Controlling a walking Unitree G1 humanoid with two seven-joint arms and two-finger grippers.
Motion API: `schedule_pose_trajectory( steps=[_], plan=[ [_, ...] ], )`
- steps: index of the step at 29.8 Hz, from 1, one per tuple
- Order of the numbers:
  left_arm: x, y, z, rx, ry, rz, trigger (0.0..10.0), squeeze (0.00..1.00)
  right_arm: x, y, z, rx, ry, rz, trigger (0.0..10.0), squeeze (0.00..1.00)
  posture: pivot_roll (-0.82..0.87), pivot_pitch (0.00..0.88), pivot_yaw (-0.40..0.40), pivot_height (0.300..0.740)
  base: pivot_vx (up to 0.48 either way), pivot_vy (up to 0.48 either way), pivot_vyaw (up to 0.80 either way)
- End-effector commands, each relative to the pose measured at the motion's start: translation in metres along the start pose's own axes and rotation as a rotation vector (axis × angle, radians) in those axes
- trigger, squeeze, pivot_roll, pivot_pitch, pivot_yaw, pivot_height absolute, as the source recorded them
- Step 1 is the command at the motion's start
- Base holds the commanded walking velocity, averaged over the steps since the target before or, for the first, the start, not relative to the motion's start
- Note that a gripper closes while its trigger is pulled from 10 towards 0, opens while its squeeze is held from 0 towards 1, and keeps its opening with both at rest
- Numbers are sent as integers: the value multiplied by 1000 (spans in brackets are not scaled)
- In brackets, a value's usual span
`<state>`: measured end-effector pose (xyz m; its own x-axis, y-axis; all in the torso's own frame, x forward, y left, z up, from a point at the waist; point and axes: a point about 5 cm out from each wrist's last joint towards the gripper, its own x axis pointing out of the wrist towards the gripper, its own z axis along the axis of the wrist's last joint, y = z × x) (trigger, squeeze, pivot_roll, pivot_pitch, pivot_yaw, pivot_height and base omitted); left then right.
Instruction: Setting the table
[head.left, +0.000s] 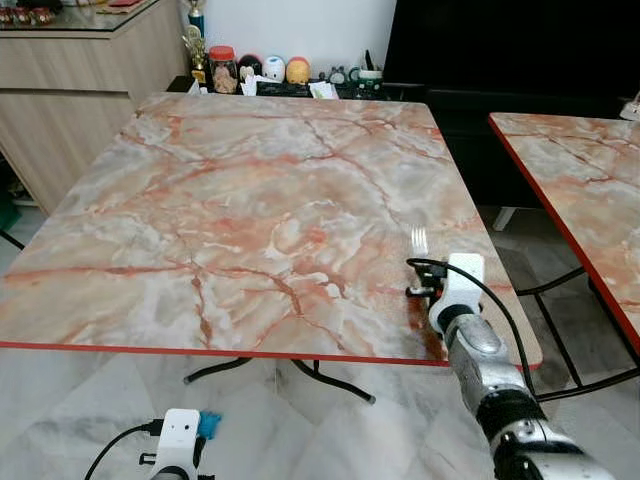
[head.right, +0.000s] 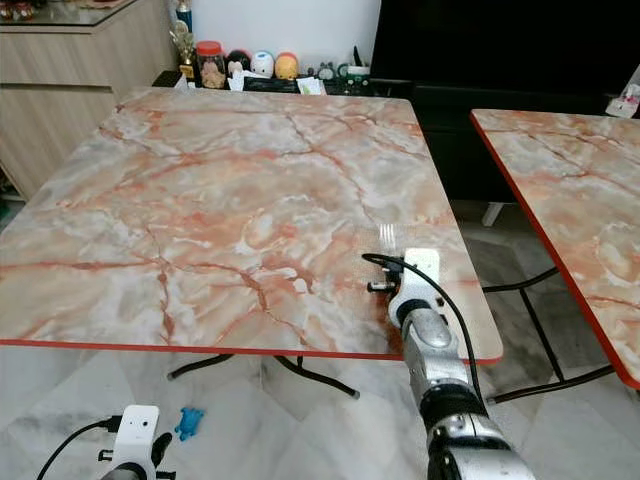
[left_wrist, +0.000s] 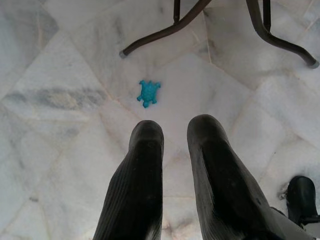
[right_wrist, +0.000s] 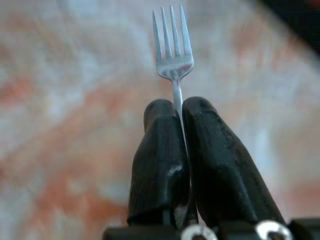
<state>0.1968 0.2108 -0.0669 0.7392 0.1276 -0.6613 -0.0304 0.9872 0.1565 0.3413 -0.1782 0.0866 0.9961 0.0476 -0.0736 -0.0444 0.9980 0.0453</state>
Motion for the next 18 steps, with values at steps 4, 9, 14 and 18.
schedule_pose_trajectory(
  steps=[4,9,14,18],
  plan=[
    [-2,1,-6,0,26,10,10000,0,-16,3,10,-37,-130,11,10000,0,127,0,-51,740,0,0,0],
    [-2,1,-6,15,23,6,10000,0,-35,4,12,-7,-203,-1,10000,0,120,0,-53,740,0,0,0],
    [-1,-1,-3,23,11,0,10000,0,-44,6,27,-20,-284,-4,10000,0,115,0,-54,740,0,-445,0],
    [0,-1,-2,26,8,-2,10000,0,-43,6,35,-3,-313,-18,10000,0,113,0,-56,740,0,-472,0]
  ],
)
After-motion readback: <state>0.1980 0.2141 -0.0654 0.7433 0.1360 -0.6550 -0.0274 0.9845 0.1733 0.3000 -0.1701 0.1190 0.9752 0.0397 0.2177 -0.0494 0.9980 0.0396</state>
